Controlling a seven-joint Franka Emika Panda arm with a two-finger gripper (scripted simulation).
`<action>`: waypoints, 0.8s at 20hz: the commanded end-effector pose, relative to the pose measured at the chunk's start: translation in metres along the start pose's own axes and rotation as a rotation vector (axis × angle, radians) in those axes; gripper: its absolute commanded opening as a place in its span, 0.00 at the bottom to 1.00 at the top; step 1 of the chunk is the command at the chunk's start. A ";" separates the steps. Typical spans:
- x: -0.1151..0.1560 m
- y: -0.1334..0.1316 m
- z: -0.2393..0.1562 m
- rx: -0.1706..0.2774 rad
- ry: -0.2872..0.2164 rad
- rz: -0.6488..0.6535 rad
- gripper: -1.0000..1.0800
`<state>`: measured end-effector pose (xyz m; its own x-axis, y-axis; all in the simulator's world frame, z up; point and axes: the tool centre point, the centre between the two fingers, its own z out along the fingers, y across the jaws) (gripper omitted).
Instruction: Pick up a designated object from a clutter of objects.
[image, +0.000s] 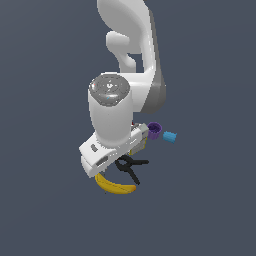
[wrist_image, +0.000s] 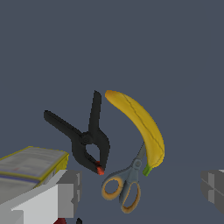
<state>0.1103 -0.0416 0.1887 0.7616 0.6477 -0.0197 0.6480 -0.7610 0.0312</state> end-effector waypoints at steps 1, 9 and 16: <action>0.003 0.006 0.015 0.003 0.001 -0.066 0.96; 0.011 0.024 0.065 0.014 0.010 -0.266 0.96; 0.014 0.033 0.097 0.022 0.020 -0.387 0.96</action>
<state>0.1408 -0.0605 0.0980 0.4824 0.8759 -0.0093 0.8760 -0.4824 0.0041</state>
